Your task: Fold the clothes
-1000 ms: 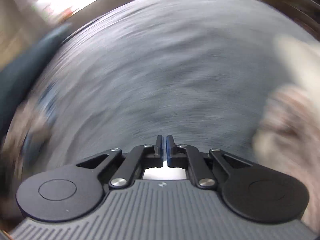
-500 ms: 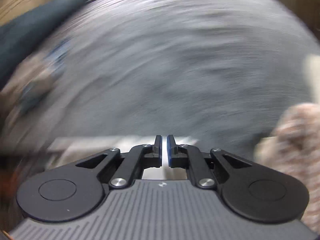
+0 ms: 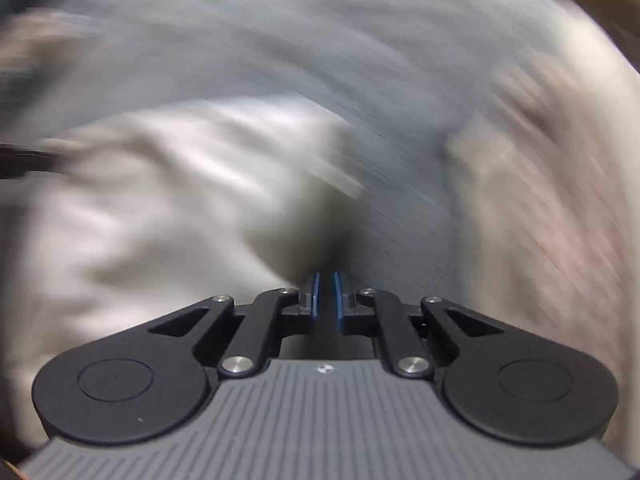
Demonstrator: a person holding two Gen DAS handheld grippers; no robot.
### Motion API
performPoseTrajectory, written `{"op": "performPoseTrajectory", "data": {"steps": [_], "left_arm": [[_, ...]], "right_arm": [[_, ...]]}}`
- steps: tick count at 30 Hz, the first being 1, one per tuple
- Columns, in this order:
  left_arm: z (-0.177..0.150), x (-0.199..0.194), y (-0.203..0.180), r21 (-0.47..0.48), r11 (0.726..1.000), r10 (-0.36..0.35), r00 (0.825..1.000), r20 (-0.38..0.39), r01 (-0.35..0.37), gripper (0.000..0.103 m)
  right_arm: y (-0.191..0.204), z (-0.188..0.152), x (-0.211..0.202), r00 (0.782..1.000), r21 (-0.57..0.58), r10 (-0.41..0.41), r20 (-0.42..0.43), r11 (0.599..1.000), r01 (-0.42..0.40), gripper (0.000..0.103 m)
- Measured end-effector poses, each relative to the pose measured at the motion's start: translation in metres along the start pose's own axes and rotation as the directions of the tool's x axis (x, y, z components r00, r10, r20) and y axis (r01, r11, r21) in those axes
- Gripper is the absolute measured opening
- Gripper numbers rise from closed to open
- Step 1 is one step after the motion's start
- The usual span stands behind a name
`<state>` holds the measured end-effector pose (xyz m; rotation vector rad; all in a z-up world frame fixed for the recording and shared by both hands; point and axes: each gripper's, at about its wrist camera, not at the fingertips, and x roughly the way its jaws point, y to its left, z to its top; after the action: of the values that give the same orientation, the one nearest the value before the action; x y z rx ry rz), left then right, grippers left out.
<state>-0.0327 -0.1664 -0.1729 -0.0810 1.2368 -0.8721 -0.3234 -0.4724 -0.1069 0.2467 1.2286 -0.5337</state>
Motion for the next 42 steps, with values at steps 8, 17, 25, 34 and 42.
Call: {"op": "performPoseTrajectory", "data": {"steps": [8, 17, 25, 34, 42], "left_arm": [[-0.028, -0.049, -0.056, 0.178, 0.981, -0.076, 0.997, -0.006, 0.076, 0.044], [-0.142, 0.005, -0.130, 0.530, 0.820, 0.019, 0.917, -0.399, 0.214, 0.041], [-0.129, -0.020, -0.114, 0.490, 0.848, 0.017, 0.914, -0.406, 0.202, 0.041], [-0.138, -0.013, -0.110, 0.420, 0.887, 0.007, 0.904, -0.427, 0.192, 0.044], [-0.141, -0.046, -0.077, 0.303, 0.937, -0.029, 0.905, -0.423, 0.171, 0.046]], "right_arm": [[-0.001, -0.024, -0.046, 0.987, 0.047, 0.129, 0.097, 0.990, -0.134, 0.010], [0.031, -0.069, -0.044, 0.938, -0.008, 0.342, 0.061, 0.940, -0.342, 0.008], [0.017, -0.088, -0.058, 0.978, 0.019, 0.198, -0.060, 0.980, -0.197, 0.011], [0.080, -0.055, -0.038, 0.904, -0.035, 0.427, 0.025, 0.904, -0.426, 0.011], [0.091, -0.051, -0.074, 0.889, -0.072, 0.459, -0.003, 0.886, -0.458, 0.011]]}}
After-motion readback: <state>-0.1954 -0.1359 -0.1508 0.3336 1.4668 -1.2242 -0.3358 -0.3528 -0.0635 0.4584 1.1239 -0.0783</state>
